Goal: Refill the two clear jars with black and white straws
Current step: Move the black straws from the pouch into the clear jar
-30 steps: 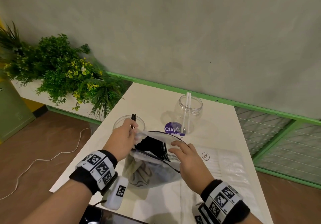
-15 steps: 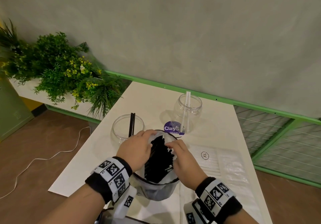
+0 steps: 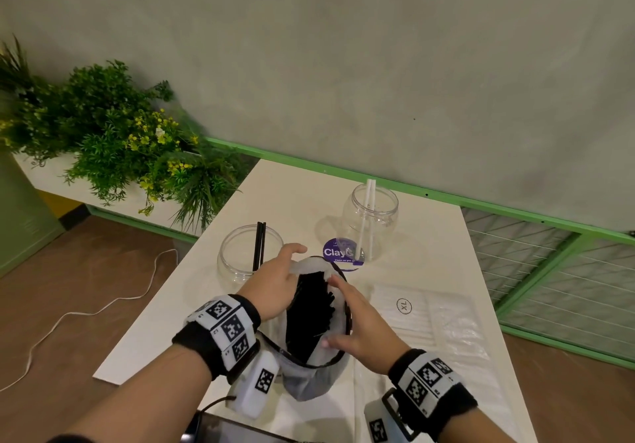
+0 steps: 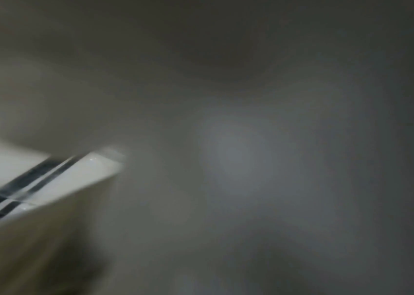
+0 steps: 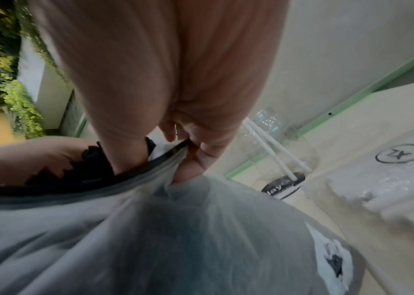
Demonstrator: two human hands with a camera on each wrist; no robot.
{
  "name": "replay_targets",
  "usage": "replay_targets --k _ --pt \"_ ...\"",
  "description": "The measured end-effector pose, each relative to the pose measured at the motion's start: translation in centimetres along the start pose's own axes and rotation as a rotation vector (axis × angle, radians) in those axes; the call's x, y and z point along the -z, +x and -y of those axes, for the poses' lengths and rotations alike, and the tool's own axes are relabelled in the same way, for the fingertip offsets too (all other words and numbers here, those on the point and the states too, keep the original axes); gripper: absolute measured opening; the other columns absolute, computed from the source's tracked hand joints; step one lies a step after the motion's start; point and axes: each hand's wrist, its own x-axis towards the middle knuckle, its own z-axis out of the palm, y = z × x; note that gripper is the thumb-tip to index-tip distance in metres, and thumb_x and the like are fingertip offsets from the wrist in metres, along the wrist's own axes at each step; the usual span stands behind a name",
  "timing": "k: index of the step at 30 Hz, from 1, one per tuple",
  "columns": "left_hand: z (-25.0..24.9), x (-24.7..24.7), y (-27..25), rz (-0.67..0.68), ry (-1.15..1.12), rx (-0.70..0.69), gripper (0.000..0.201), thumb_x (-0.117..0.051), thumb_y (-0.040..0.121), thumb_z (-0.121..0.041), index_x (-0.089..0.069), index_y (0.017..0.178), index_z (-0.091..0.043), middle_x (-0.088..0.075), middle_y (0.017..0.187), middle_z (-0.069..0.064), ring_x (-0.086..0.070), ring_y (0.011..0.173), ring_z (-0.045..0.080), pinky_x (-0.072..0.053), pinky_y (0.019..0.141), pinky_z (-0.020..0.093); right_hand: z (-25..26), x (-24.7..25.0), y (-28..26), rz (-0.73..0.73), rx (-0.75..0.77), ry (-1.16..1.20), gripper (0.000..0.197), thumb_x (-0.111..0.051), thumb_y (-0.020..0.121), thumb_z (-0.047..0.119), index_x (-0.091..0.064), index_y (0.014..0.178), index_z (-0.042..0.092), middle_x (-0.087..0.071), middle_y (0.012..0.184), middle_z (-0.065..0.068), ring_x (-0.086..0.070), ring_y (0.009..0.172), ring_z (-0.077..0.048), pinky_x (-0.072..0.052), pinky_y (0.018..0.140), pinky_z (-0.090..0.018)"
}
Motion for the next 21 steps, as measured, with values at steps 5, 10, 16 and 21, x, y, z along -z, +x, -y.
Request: replay_targets --k 5,10,16,21 --pt "0.1 0.0 0.3 -0.004 0.009 0.03 0.016 -0.039 0.097 -0.018 -0.054 0.101 -0.019 -0.062 0.1 0.006 -0.057 0.097 0.022 -0.042 0.083 0.033 -0.4 -0.6 1.2 -0.072 0.027 0.047 0.098 -0.083 0.065 0.022 -0.03 0.147 0.019 -0.038 0.144 0.006 -0.032 0.135 -0.003 -0.024 0.11 -0.012" --pt "0.6 -0.7 0.8 0.021 -0.183 0.16 0.016 -0.036 0.098 -0.025 -0.051 0.103 -0.021 -0.061 0.095 0.009 -0.057 0.09 0.024 -0.044 0.087 0.038 -0.9 -1.0 1.8 -0.07 0.045 0.016 0.09 -0.087 0.063 0.024 -0.04 0.14 0.02 -0.036 0.14 0.007 -0.031 0.134 -0.005 -0.022 0.111 -0.013" --pt "1.3 -0.7 1.0 0.055 -0.322 0.254 0.037 -0.037 0.092 -0.007 -0.047 0.125 -0.021 -0.057 0.101 0.011 -0.053 0.08 0.017 -0.041 0.068 0.028 -1.1 -1.3 1.8 -0.095 0.087 0.01 0.076 -0.09 0.058 0.024 -0.052 0.124 0.024 -0.04 0.129 0.007 -0.035 0.123 0.006 -0.023 0.102 -0.004" --pt "1.4 -0.8 0.6 0.072 -0.409 0.262 0.045 -0.039 0.092 -0.003 -0.043 0.132 -0.022 -0.051 0.122 0.011 -0.052 0.102 0.019 -0.043 0.081 0.025 -1.2 -1.2 2.2 -0.124 0.079 -0.132 0.083 -0.084 0.046 0.055 -0.057 0.118 0.023 -0.044 0.12 0.008 -0.041 0.112 -0.012 -0.033 0.1 -0.017"
